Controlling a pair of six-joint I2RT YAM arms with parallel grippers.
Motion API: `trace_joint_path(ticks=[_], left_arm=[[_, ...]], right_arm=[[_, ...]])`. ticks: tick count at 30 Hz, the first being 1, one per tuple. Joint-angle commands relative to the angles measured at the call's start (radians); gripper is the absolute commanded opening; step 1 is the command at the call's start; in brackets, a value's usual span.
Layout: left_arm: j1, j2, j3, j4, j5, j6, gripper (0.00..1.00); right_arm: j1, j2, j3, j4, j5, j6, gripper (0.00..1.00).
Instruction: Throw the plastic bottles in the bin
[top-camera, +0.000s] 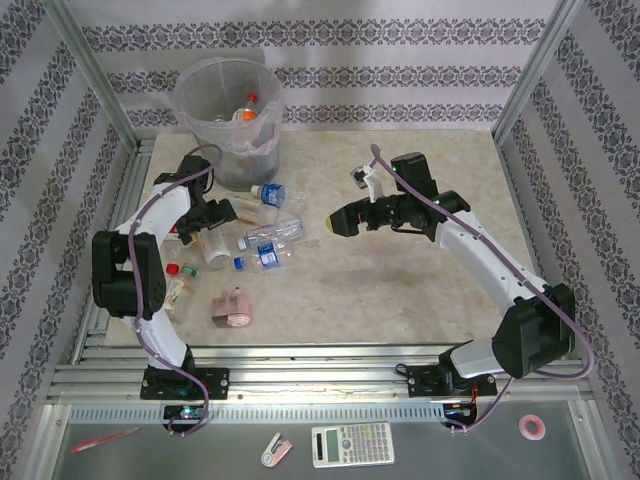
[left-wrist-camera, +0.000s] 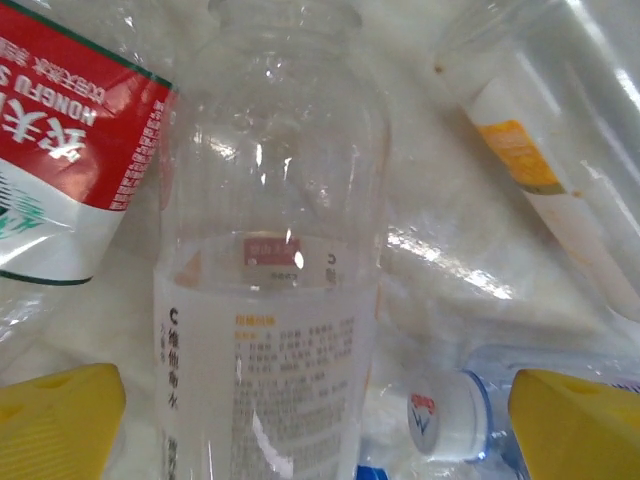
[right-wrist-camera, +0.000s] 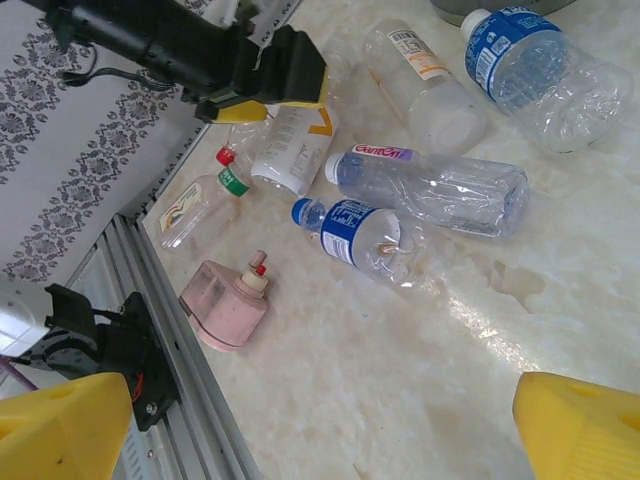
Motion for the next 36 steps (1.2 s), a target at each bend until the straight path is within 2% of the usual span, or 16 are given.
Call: trace_joint_path(ticks=[1,11,19,28,36], left_arm=[[0.012,0.032,0.023,0.033,0.016,0.0,0.97],[0.011,0.12,0.056,0.02,0.008,-0.001,0.91],[0.011,0.157,0.058,0.024,0.015,0.011,0.83],[0.011,0.144,0.022,0.05,0.047,0.023,0.61],[0.012,0.063,-0.029,0.082,0.07,0.054,0.5]], right_arm=[[0.013,-0.029,-0.014,0.009,-0.041,-0.017,0.98],[0.015,-0.006,0.001,0.01,-0.054,-0.013,0.98],[0.014,0.013,0.005,0.008,-0.062,-0.012,0.98],[0.014,0.023,0.015,-0.002,-0.059,-0.021,0.98],[0.014,0.029,0.024,0.001,-0.054,-0.018,0.98]])
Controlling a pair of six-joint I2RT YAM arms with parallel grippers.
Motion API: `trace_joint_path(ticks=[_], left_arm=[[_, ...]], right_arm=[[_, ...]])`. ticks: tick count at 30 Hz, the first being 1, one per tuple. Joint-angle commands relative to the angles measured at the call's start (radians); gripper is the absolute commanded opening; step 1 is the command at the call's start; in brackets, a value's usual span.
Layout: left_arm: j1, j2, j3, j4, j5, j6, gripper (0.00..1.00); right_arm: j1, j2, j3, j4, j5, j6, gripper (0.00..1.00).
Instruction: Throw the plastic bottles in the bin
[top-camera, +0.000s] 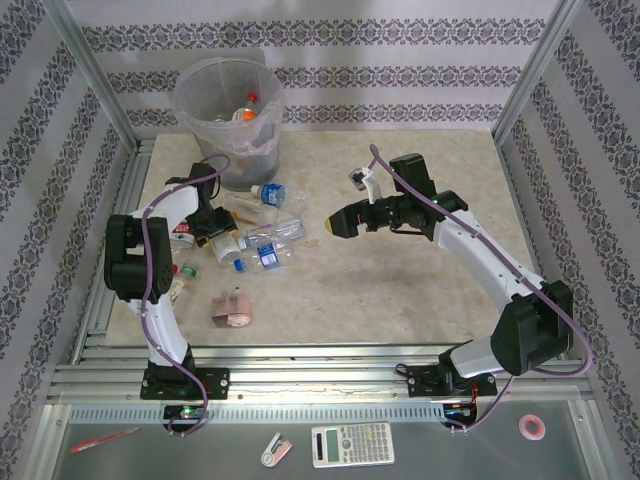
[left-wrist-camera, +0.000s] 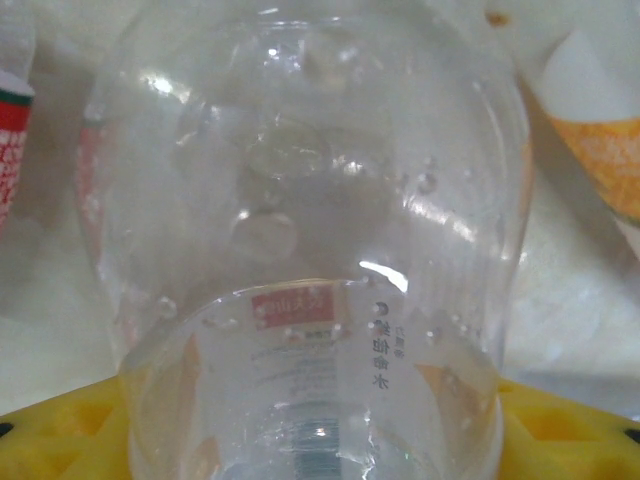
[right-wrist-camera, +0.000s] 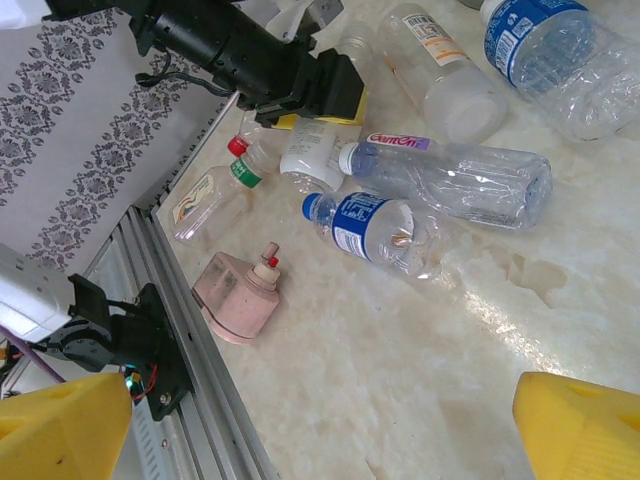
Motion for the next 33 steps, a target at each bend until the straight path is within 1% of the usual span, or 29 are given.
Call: trace_joint_path(ticks=[1,5,10,16,20,24,28,33], left_arm=[[0.011,-0.066,-0.023,0.018,0.011,0.033,0.5],[0.011,-0.131,-0.048,0.02,0.004,0.033,0.48],[0.009,-0.249,-0.07,0.024,-0.013,0.028,0.48],[0.002,-0.395,-0.057,0.003,-0.02,0.023,0.48],[-0.004,-0.486,-0.023,-0.007,-0.017,0.038,0.48],[-0.007,-0.544,0.043,-0.023,-0.011,0.072,0.47],[-0.023,-0.585,0.115,0.006,0.014,0.107,0.45],[-0.052,-0.618,0.167,0.092,0.021,0.131,0.43]], right_arm=[[0.014,0.011,0.029,0.002,-0.019,-0.02,0.98],[0.013,0.013,0.039,-0.005,-0.014,-0.023,0.98],[0.011,0.008,0.044,-0.007,-0.005,-0.022,0.98],[0.012,-0.004,0.03,0.002,-0.004,-0.015,0.98],[0.013,-0.011,0.024,0.02,-0.013,-0.013,0.98],[0.016,-0.012,0.03,0.044,-0.019,-0.007,0.98],[0.02,-0.01,0.033,0.062,-0.024,0.002,0.98],[0.026,0.006,0.047,0.058,-0.024,0.006,0.98]])
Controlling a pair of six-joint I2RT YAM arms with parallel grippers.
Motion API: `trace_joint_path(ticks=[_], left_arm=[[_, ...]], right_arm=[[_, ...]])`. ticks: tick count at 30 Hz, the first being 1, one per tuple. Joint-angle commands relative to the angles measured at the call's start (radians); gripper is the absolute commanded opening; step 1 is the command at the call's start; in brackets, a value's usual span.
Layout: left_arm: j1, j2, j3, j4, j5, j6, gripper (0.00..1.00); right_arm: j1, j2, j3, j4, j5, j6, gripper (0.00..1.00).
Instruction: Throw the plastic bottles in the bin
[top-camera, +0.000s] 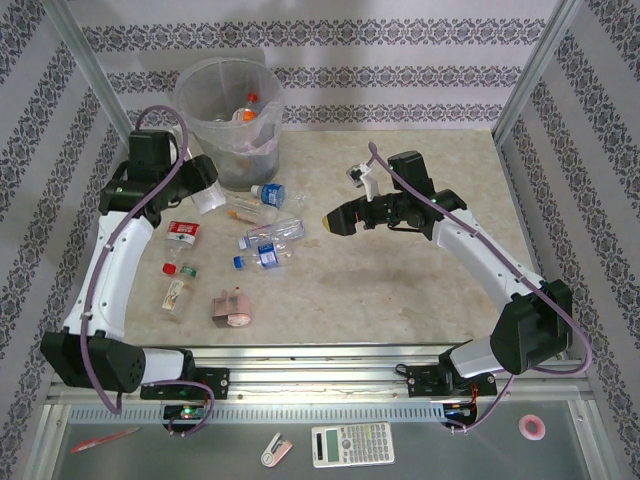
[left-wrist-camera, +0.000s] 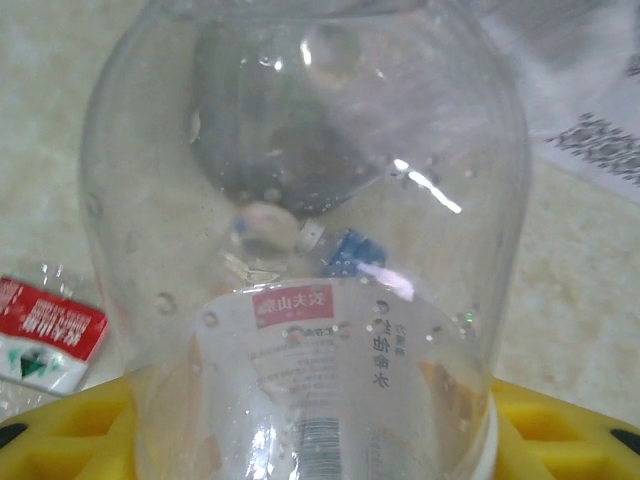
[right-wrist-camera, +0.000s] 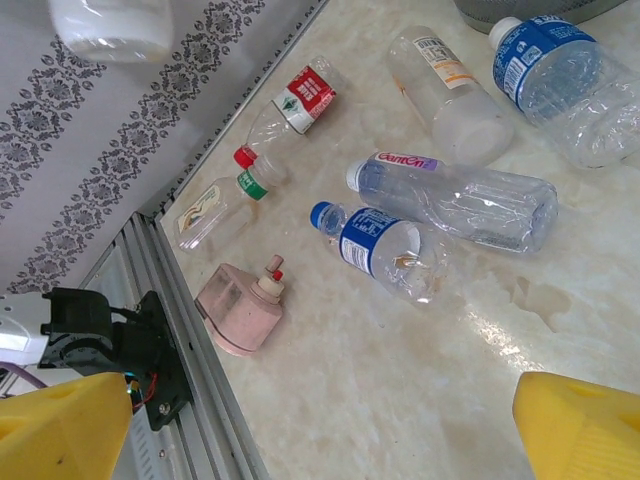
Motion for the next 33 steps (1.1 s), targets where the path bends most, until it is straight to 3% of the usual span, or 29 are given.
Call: trace_joint_path(ticks=[1,14,33], left_arm=[[-0.026,-0.029,0.05,0.091,0.01,0.053,0.44],[-0.091,0.048,0.286,0.25,0.006,0.137,0.42],[-0.173,0.152,0.414,0.613,-0.003,0.318,0.39]], right_arm=[[0.013,0.004,0.035,0.027,-0.023,0.001,0.98],[0.015,0.018,0.063,0.017,-0.011,-0.003,0.98],[0.015,0.057,0.109,0.023,0.016,0.005,0.98]])
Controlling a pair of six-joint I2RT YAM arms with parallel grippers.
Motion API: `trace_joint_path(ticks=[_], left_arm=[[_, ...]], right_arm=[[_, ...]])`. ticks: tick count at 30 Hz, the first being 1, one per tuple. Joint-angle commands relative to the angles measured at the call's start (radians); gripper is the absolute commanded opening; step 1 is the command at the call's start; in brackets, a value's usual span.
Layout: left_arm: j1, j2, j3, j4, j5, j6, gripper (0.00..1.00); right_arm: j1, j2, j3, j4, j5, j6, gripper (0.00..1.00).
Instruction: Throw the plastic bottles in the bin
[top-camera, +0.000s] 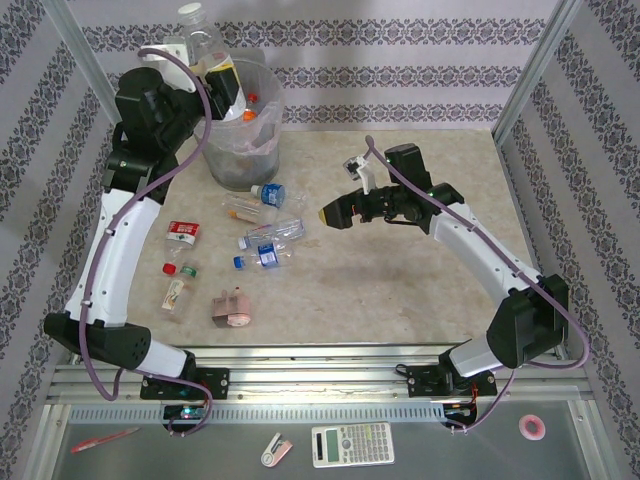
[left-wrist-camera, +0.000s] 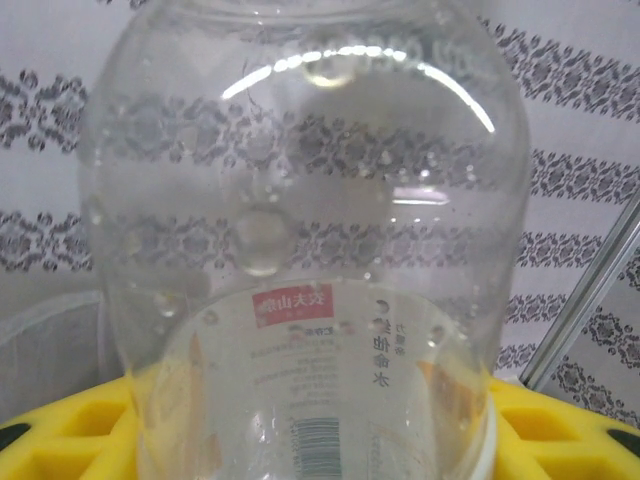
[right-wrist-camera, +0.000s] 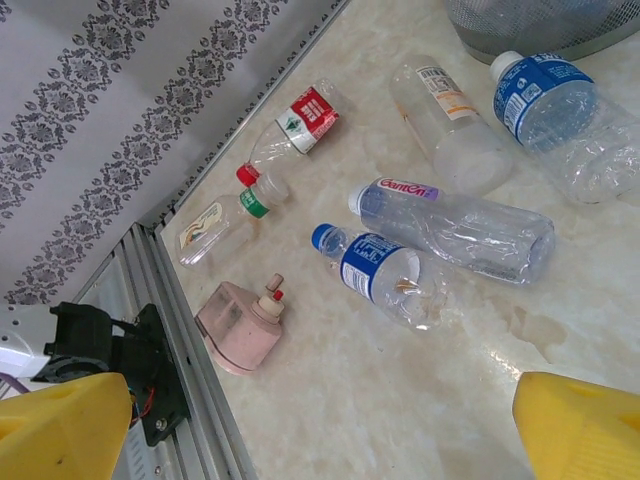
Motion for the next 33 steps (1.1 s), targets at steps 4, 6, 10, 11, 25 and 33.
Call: trace_joint_path(ticks=[4,6,10,11,25,33], left_arm=[[-0.023,-0.003,0.028,0.229,-0.01,0.095,0.37],[-0.025,-0.005,0.015,0.272,-0.011,0.112,0.37],[-0.026,-0.018,-0.025,0.373,-0.016,0.127,0.36],[-0.025,-0.023,-0.038,0.401,-0.021,0.132,0.36],[-0.029,-0.049,-0.147,0.675,-0.019,0.193,0.35],[-0.03,-0.068,-0.212,0.86,-0.011,0.25,0.34]], right_arm=[[0.009,0.03,0.054,0.021,0.011,0.003,0.98],[0.008,0.035,0.059,0.022,0.012,0.003,0.98],[0.009,0.051,0.073,0.023,0.012,0.003,0.98],[0.009,0.057,0.078,0.022,0.012,0.003,0.98],[0.008,0.129,0.145,0.013,-0.002,0.003,0.98],[0.008,0.184,0.2,0.006,-0.012,0.003,0.98]])
